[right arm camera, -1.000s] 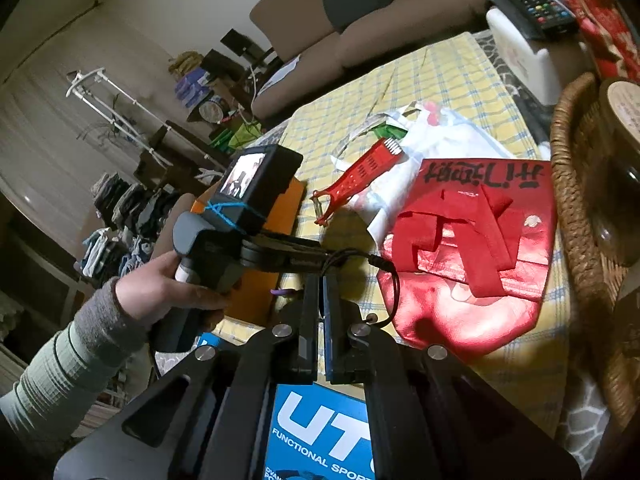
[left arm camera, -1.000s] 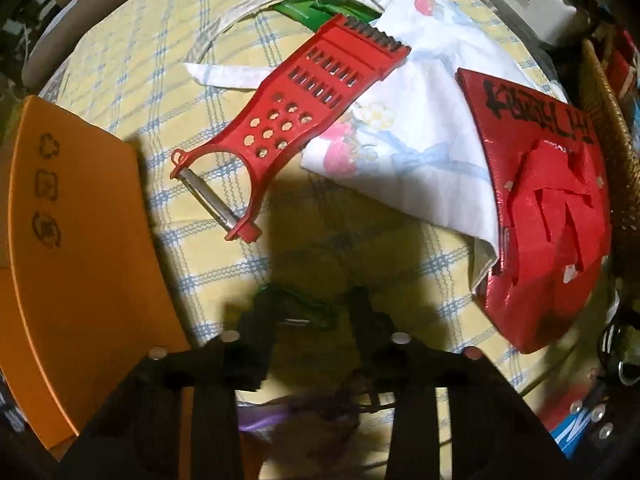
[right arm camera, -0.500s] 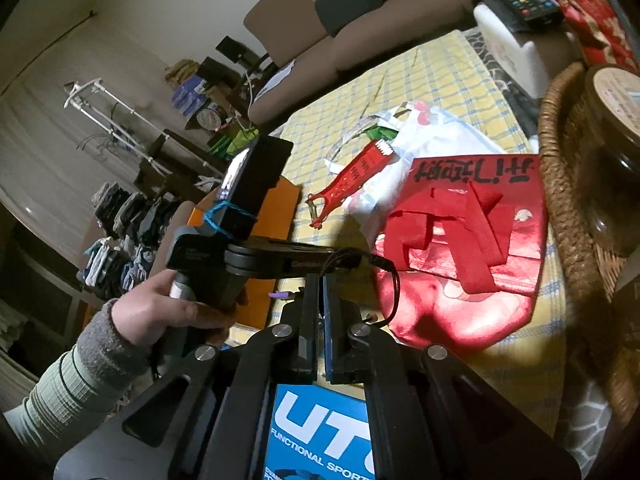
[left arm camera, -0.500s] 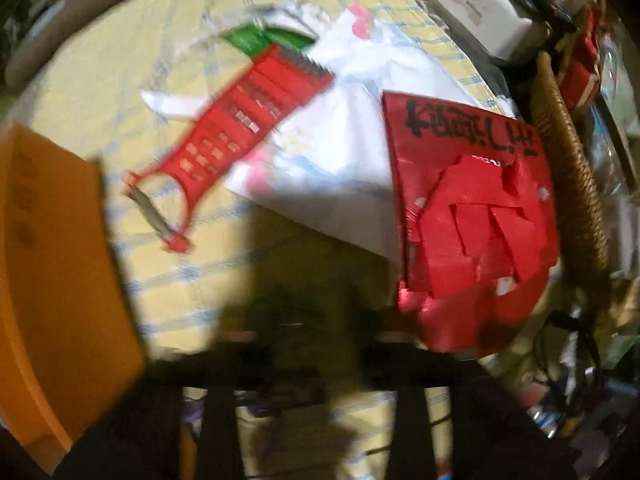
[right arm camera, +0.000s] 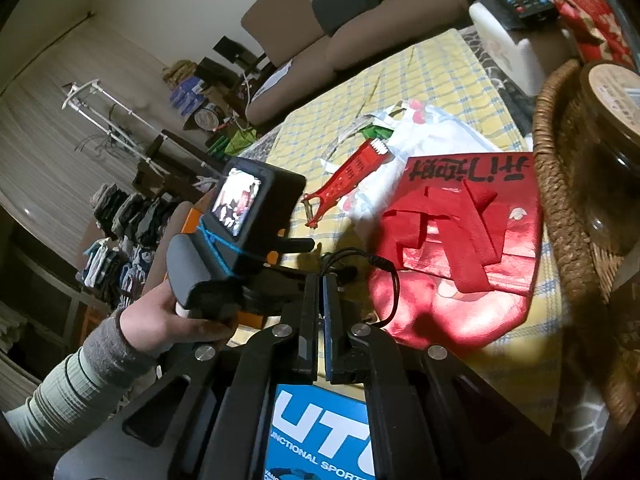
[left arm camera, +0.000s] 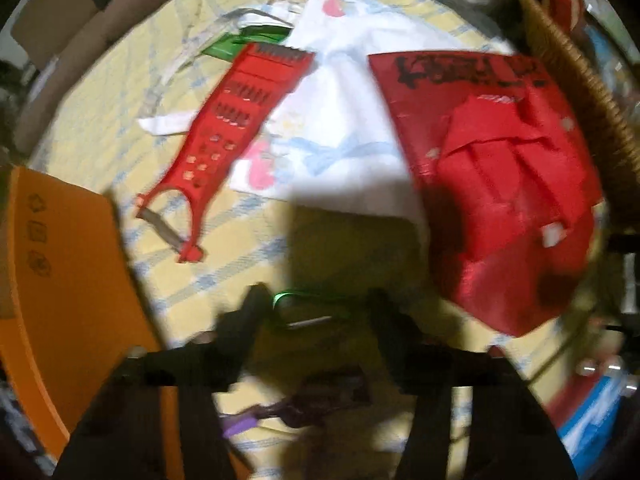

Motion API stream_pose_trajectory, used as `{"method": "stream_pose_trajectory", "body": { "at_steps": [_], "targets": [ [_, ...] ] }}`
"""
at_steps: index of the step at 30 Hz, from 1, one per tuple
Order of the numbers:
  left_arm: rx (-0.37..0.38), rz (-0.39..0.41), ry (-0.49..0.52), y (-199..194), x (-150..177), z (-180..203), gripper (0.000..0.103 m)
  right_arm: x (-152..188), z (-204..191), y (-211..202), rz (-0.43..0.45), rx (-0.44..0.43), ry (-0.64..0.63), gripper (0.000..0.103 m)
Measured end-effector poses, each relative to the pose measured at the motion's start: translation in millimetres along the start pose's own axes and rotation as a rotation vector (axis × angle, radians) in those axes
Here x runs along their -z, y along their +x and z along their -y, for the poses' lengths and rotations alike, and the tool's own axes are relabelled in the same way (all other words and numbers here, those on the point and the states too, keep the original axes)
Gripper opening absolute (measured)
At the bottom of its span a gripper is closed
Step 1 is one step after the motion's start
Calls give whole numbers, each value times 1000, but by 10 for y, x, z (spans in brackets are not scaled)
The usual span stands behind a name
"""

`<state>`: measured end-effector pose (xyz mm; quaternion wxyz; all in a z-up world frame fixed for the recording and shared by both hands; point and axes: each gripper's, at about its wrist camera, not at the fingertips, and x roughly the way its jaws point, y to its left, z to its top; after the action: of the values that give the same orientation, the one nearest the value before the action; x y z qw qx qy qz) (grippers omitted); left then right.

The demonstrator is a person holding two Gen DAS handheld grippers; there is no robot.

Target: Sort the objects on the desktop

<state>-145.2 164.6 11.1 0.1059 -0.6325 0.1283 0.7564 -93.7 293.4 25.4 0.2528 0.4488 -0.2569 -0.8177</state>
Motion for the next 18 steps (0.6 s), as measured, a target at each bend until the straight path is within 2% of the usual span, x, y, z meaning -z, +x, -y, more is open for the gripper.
{"method": "stream_pose_trajectory", "body": {
  "at_steps": [2, 3, 5, 13, 14, 18],
  "targets": [
    [3, 1, -3, -37, 21, 40, 37, -5, 4, 22, -5, -4, 3, 2],
    [8, 4, 1, -61, 28, 70, 29, -6, -3, 26, -4, -4, 2, 2],
    [17, 12, -11, -137, 39, 124, 22, -7, -26, 29, -3, -7, -4, 2],
    [31, 22, -29, -351, 128, 206, 16, -5, -17, 33, 2, -19, 3, 2],
    [29, 26, 0, -365, 137, 209, 15, -8, -13, 36, 3, -19, 3, 2],
    [43, 51, -35, -509, 195, 180, 11, -7, -20, 47, 0, -20, -4, 2]
  ]
}}
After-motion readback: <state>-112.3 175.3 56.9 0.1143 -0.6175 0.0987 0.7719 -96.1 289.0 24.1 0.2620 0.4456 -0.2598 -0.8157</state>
